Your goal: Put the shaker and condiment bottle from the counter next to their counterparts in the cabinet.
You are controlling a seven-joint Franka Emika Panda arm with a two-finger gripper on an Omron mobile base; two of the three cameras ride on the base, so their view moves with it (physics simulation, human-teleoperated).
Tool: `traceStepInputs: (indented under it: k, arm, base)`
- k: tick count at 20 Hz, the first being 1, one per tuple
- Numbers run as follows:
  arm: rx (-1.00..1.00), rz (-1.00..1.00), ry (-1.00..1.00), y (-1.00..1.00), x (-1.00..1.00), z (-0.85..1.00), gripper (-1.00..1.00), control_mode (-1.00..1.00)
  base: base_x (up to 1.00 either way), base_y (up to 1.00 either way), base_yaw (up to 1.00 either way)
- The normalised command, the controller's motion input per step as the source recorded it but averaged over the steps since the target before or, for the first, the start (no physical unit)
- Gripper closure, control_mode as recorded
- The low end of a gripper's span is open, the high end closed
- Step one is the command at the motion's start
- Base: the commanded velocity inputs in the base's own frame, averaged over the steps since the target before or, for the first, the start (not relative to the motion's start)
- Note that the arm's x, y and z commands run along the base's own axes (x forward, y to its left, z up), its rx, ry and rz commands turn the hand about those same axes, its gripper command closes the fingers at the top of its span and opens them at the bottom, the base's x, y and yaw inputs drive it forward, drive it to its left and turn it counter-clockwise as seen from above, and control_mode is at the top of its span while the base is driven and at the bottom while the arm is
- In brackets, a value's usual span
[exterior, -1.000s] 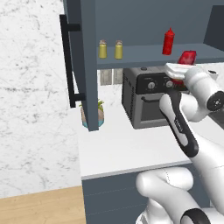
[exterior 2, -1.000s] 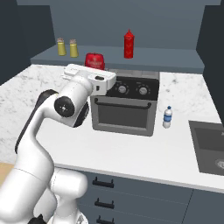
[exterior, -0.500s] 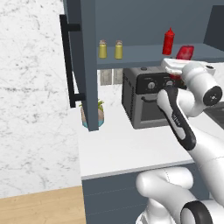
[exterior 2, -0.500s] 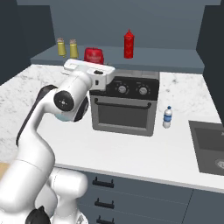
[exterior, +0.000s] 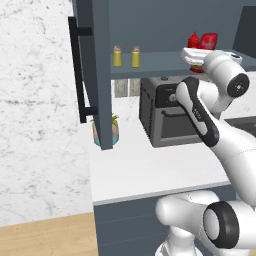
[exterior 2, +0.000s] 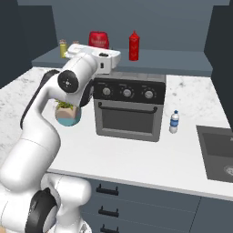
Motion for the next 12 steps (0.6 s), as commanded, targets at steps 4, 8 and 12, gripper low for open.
traceStepInputs:
  k: [4,8,12]
  arm:
    - [0.0,0.0,0.02,0.01,0.33,0.06,1.0,-1.0]
    - [-0.01,0.0,0.0,0.0,0.36,0.0,1.0,-1.0]
    - [-0.04,0.0,0.0,0.01,0.38,0.0,1.0,-1.0]
  base:
    - [0.0,0.0,0.0]
    - [0.0,0.0,0.0]
    - [0.0,0.0,0.0]
